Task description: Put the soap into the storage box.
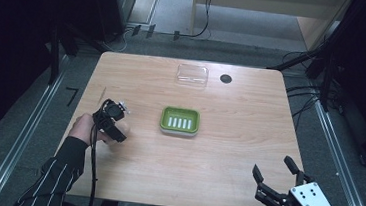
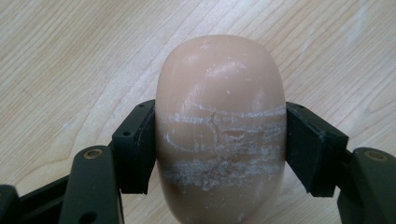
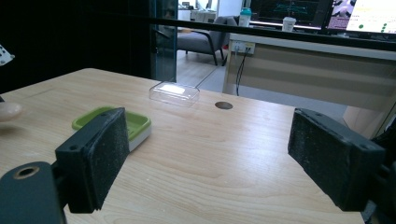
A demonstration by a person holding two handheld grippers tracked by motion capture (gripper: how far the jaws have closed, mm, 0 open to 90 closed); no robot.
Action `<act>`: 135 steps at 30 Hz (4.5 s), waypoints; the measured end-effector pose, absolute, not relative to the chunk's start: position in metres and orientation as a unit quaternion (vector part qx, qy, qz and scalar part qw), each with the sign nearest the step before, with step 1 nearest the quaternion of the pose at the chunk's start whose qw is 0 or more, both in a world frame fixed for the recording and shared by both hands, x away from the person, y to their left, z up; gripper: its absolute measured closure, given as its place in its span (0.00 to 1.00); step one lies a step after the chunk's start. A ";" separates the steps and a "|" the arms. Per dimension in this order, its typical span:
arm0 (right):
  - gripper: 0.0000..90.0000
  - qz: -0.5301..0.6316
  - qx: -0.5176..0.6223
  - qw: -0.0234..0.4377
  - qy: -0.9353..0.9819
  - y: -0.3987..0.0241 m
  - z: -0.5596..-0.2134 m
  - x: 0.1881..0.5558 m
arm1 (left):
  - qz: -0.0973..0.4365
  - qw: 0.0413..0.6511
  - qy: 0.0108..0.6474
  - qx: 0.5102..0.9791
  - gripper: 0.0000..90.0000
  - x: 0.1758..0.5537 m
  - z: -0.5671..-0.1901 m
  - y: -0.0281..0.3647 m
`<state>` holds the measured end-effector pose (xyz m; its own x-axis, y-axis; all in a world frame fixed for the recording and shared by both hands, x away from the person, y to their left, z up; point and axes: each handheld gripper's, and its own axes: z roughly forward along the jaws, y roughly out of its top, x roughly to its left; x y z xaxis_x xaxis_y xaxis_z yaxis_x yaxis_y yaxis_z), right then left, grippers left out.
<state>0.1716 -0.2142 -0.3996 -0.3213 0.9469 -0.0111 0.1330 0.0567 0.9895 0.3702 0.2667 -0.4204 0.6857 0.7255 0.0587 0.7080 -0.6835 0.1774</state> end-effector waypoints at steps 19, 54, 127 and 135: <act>0.15 0.529 0.438 0.385 0.617 -0.215 -0.400 0.172 | 0.067 0.081 0.364 0.925 0.37 0.378 -0.416 0.246; 0.15 0.529 0.440 0.383 0.617 -0.214 -0.400 0.172 | 0.062 0.083 0.298 0.949 0.37 0.393 -0.403 0.214; 0.15 0.520 0.445 0.384 0.619 -0.216 -0.400 0.173 | 0.072 0.098 0.196 0.973 0.37 0.417 -0.380 0.168; 0.15 0.518 0.453 0.384 0.616 -0.220 -0.402 0.171 | 0.075 0.100 0.183 0.975 0.37 0.422 -0.379 0.158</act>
<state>0.1713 -0.2204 -0.4022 -0.2944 0.9557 -0.0034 0.1609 0.0531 0.9855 0.4222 0.1580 -0.3790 0.9215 0.3727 0.1094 0.3429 -0.9129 0.2216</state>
